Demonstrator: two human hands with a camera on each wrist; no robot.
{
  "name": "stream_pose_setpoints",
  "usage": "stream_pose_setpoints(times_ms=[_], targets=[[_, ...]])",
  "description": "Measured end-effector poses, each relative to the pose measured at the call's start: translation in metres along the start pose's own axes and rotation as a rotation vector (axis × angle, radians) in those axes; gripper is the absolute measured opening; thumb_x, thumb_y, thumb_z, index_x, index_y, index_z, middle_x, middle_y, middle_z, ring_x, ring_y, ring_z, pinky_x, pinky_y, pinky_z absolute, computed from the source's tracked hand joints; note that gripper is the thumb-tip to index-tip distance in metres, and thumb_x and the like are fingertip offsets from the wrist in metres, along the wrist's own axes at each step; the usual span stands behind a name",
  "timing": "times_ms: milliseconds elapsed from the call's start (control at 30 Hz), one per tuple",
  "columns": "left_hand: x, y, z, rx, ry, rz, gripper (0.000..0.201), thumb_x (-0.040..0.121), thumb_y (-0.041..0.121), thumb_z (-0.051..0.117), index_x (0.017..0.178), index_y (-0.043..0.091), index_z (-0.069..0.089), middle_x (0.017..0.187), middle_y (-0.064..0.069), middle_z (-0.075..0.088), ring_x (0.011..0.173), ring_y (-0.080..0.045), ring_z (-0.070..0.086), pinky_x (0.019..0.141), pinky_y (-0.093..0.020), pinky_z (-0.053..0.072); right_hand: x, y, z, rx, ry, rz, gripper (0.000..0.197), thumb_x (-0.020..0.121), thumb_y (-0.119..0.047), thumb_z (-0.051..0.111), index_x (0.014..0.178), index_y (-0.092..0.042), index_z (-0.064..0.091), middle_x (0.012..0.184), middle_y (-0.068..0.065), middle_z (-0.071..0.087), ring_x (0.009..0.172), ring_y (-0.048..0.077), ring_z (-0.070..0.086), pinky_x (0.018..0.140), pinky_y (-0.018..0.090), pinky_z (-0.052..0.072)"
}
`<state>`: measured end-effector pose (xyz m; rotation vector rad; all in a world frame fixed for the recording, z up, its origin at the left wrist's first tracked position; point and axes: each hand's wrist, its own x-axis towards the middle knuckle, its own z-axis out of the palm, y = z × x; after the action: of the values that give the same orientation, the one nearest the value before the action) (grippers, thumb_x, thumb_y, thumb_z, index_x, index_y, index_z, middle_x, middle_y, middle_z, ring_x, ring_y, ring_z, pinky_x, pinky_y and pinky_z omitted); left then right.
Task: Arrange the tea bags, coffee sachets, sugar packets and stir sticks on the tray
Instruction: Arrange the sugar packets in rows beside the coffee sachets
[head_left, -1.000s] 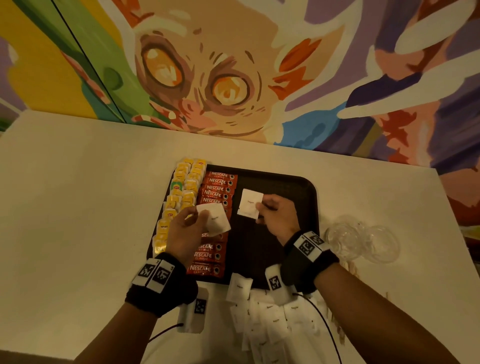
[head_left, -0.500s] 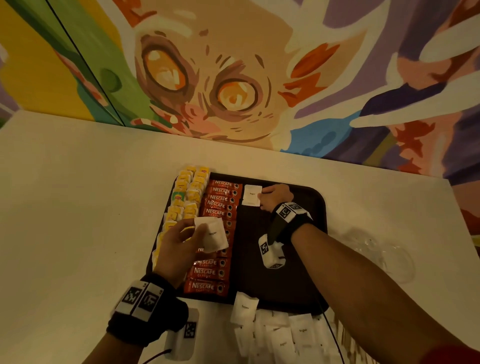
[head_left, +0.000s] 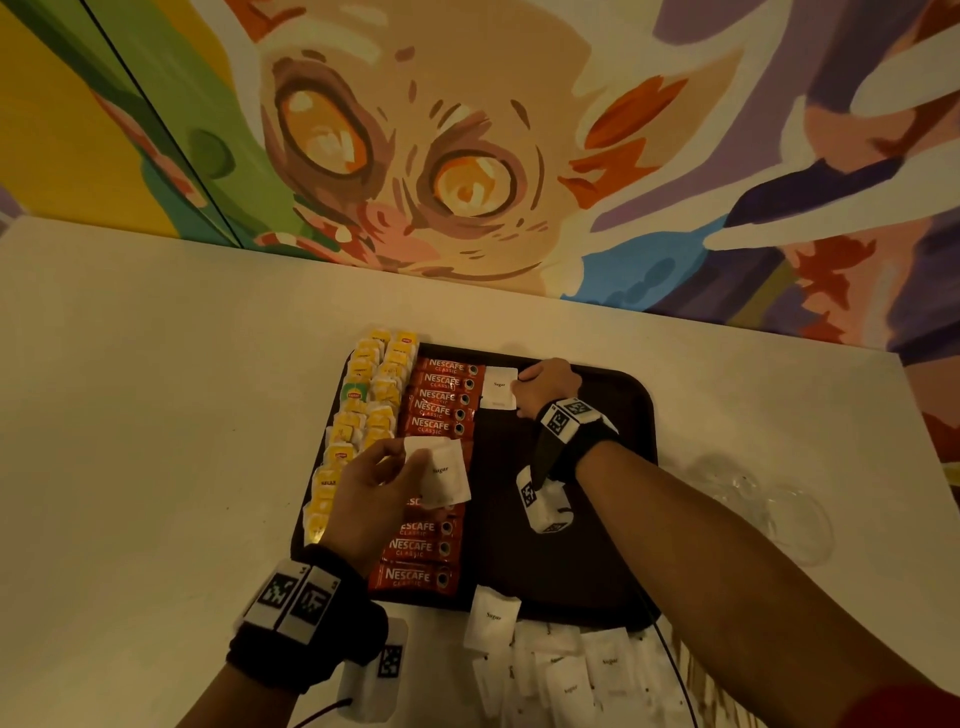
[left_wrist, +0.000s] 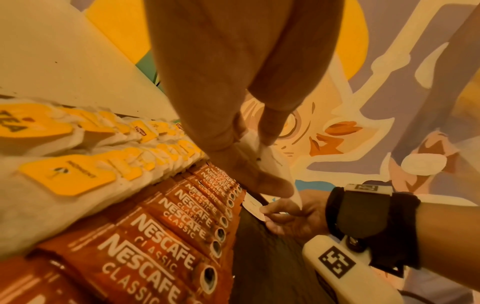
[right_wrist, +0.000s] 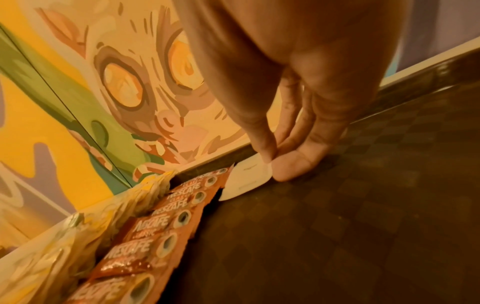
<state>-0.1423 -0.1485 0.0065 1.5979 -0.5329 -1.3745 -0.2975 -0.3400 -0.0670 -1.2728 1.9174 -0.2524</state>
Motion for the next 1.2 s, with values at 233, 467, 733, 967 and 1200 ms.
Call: stream_pose_setpoints(times_ms=[233, 467, 733, 967, 1200], targets=[[0.0, 0.001, -0.002, 0.009, 0.009, -0.018, 0.023, 0.091, 0.019, 0.06, 0.109, 0.006, 0.055, 0.111, -0.011, 0.066, 0.099, -0.028, 0.066, 0.061, -0.039, 0.06, -0.011, 0.003, -0.005, 0.038, 0.034, -0.028, 0.014, 0.09, -0.017, 0.067, 0.102, -0.011, 0.069, 0.114, 0.016, 0.068, 0.1, 0.032, 0.068, 0.088, 0.042, 0.058], [0.0, 0.006, 0.004, -0.019, 0.007, -0.002, 0.019, 0.091, 0.018, 0.062, 0.105, 0.007, 0.057, 0.104, -0.01, 0.069, 0.095, -0.026, 0.069, 0.062, -0.04, 0.06, -0.078, 0.004, -0.022, 0.214, -0.213, -0.226, 0.023, 0.096, -0.033, 0.059, 0.11, -0.015, 0.063, 0.097, -0.001, 0.068, 0.081, 0.012, 0.069, 0.073, 0.028, 0.06], [0.002, 0.008, 0.014, 0.0, 0.021, 0.026, 0.027, 0.085, 0.023, 0.068, 0.109, 0.012, 0.059, 0.106, -0.01, 0.07, 0.094, -0.028, 0.07, 0.075, -0.051, 0.059, -0.14, 0.025, -0.029, 0.308, -0.557, -0.358, 0.026, 0.09, -0.02, 0.068, 0.114, -0.014, 0.062, 0.112, 0.005, 0.067, 0.092, 0.022, 0.071, 0.074, 0.036, 0.061], [-0.003, 0.008, 0.018, -0.029, -0.005, 0.023, 0.013, 0.093, 0.018, 0.059, 0.103, 0.01, 0.059, 0.103, -0.008, 0.07, 0.093, -0.027, 0.07, 0.076, -0.049, 0.059, -0.135, 0.039, -0.031, 0.395, -0.432, -0.347, 0.016, 0.088, -0.011, 0.069, 0.105, -0.011, 0.066, 0.103, 0.005, 0.071, 0.079, 0.018, 0.071, 0.071, 0.032, 0.06], [0.0, 0.007, 0.013, -0.047, 0.049, -0.001, 0.012, 0.091, 0.018, 0.062, 0.102, 0.014, 0.062, 0.104, -0.01, 0.069, 0.092, -0.027, 0.07, 0.077, -0.05, 0.058, -0.1, 0.035, -0.046, 0.449, -0.216, -0.204, 0.019, 0.091, -0.011, 0.066, 0.109, -0.012, 0.065, 0.107, 0.004, 0.07, 0.085, 0.017, 0.072, 0.078, 0.034, 0.061]])
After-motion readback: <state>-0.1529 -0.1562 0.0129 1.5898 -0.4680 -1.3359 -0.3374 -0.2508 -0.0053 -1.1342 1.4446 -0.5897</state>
